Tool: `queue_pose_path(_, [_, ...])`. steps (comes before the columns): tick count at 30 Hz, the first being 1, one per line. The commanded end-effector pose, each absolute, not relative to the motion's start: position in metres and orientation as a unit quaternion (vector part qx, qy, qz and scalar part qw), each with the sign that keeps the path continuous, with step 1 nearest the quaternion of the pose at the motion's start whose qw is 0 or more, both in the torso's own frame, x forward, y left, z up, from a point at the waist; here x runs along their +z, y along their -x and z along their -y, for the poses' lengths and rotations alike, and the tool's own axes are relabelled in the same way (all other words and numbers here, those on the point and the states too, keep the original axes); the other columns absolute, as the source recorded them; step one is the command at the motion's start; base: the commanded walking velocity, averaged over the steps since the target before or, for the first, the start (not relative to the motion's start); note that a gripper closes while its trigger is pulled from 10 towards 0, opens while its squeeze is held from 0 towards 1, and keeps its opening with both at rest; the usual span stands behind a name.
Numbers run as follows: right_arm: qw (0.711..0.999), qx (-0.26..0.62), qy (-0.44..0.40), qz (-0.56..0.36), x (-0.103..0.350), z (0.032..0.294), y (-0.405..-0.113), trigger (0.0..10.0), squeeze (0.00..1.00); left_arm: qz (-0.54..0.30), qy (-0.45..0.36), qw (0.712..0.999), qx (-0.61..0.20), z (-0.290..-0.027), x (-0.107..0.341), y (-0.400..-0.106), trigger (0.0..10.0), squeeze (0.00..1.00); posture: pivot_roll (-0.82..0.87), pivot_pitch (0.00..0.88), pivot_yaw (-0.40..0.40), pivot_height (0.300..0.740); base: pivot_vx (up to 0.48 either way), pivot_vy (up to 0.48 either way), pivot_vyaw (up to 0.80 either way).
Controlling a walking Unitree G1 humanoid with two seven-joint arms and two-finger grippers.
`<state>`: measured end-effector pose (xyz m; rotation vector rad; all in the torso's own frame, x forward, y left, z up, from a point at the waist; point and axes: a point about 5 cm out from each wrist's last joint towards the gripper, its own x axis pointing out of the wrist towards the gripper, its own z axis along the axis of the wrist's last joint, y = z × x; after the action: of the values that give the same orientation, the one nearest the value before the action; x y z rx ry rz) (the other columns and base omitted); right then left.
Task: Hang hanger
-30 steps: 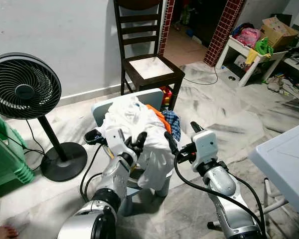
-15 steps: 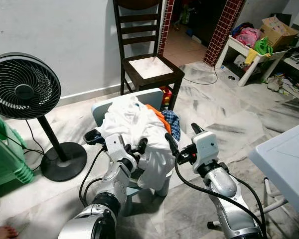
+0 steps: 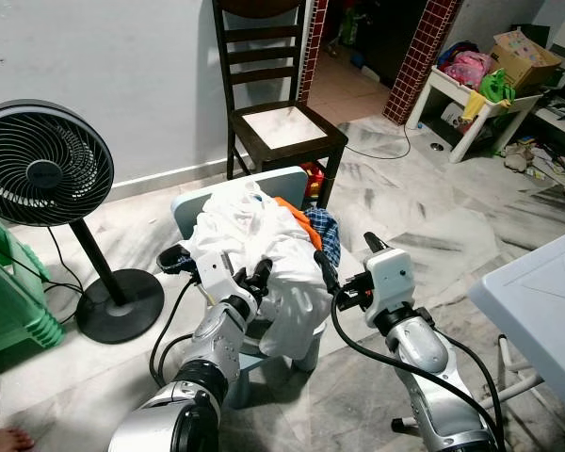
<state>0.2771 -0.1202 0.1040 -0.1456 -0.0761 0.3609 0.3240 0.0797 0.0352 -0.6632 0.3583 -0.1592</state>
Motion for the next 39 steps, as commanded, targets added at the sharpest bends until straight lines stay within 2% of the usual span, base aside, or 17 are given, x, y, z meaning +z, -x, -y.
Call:
queue_pose_path(1, [0.98, 0.178, 0.074, 0.046, 0.109, 0.12, -0.278, 10.0, 0.0, -0.178, 0.341, 0.918, -0.101, -0.056, 0.043, -0.325, 0.0, 0.0, -0.1, 0.059, -0.112, 0.74, 0.0, 0.0, 0.0])
queue_pose_path(17, [0.98, 0.182, 0.072, 0.047, 0.109, 0.118, -0.281, 10.0, 0.0, -0.169, 0.348, 0.917, -0.095, -0.061, 0.047, -0.33, 0.0, 0.0, -0.07, 0.05, -0.112, 0.74, 0.0, 0.0, 0.0])
queue_pose_path(21, [0.979, 0.182, 0.072, 0.048, 0.109, 0.117, -0.281, 10.0, 0.0, -0.172, 0.321, 0.927, -0.093, -0.065, 0.047, -0.331, 0.0, 0.0, -0.07, 0.052, -0.109, 0.74, 0.0, 0.0, 0.0])
queue_pose_path(26, [0.98, 0.18, 0.069, 0.048, 0.109, 0.117, -0.281, 10.0, 0.0, -0.152, 0.266, 0.946, -0.11, -0.07, 0.052, -0.333, 0.0, 0.0, -0.06, 0.056, -0.106, 0.74, 0.0, 0.0, 0.0])
queue_pose_path(27, [0.98, 0.18, 0.068, 0.046, 0.107, 0.116, -0.28, 10.0, 0.0, -0.147, 0.228, 0.956, -0.115, -0.077, 0.053, -0.334, 0.0, 0.0, -0.06, 0.056, -0.106, 0.74, 0.0, 0.0, 0.0])
queue_pose_path(29, [0.98, 0.181, 0.066, 0.046, 0.107, 0.115, -0.281, 10.0, 0.0, -0.143, 0.202, 0.962, -0.117, -0.082, 0.055, -0.335, 0.0, 0.0, -0.06, 0.056, -0.106, 0.74, 0.0, 0.0, 0.0])
queue_pose_path(30, [0.98, 0.181, 0.065, 0.046, 0.107, 0.114, -0.281, 10.0, 0.0, -0.143, 0.158, 0.969, -0.122, -0.087, 0.055, -0.335, 0.0, 0.0, -0.06, 0.056, -0.106, 0.74, 0.0, 0.0, 0.0])
queue_pose_path(31, [0.98, 0.181, 0.065, 0.046, 0.107, 0.114, -0.281, 10.0, 0.0, -0.143, 0.158, 0.969, -0.122, -0.087, 0.055, -0.335, 0.0, 0.0, -0.06, 0.056, -0.106, 0.74, 0.0, 0.0, 0.0])
queue_pose_path(34, [0.98, 0.182, 0.062, 0.047, 0.106, 0.111, -0.283, 10.0, 0.0, -0.154, 0.054, 0.977, -0.139, -0.103, 0.056, -0.337, 0.0, 0.0, -0.02, 0.065, -0.092, 0.74, 0.0, 0.0, 0.0])
queue_pose_path(39, [0.98, 0.181, 0.061, 0.047, 0.106, 0.111, -0.284, 10.0, 0.0, -0.155, -0.007, 0.974, -0.164, -0.114, 0.061, -0.338, 0.0, 0.0, -0.02, 0.067, -0.089, 0.74, 0.0, 0.0, 0.0])
